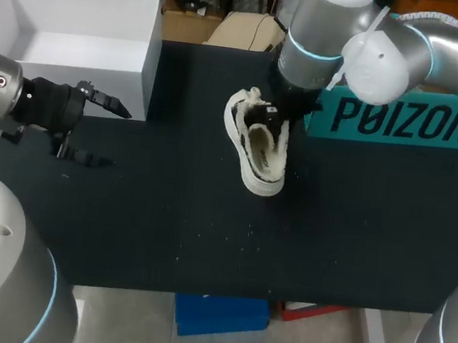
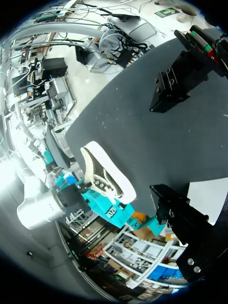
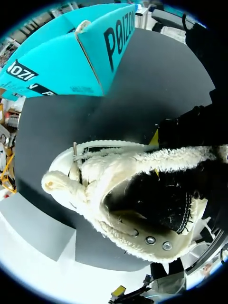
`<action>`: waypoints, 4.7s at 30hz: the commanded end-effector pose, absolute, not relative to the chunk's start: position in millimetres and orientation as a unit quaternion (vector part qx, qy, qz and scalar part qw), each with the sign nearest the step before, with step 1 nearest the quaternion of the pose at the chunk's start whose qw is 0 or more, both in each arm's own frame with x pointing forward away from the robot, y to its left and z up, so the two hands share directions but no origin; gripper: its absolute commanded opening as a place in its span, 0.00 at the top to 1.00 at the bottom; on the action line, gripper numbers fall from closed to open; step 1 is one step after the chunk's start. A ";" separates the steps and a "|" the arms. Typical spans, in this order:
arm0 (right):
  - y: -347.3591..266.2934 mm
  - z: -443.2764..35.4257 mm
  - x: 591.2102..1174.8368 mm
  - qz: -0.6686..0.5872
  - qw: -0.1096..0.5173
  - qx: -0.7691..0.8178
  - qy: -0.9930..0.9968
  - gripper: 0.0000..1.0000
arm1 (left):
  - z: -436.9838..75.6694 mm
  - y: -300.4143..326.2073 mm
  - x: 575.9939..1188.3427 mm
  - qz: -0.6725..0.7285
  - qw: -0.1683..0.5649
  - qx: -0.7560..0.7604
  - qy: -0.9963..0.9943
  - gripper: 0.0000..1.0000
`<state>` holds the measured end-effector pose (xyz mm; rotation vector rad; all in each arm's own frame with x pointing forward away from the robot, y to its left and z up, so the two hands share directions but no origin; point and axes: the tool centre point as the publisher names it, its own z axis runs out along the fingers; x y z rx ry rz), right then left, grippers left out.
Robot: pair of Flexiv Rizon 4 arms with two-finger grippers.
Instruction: Take the shoe out of the shoebox, open the shoe tongue, remove and reinsert the insole, then place the shoe into the shoebox
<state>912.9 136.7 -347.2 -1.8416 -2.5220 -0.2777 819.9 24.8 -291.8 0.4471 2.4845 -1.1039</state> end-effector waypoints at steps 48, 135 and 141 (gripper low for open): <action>11.6 -150.9 1008.3 -0.026 -0.076 -0.003 -0.997 1.00 | -293.2 24.1 819.7 -0.392 0.194 0.159 0.885 0.00; -143.9 -367.7 1245.9 0.012 -0.057 -0.046 -0.997 0.00 | -293.2 24.1 819.7 -0.392 0.194 0.159 0.885 0.00; -155.9 -328.3 1239.8 0.024 -0.072 -0.049 -0.996 0.52 | -293.2 24.1 819.7 -0.392 0.194 0.159 0.885 0.00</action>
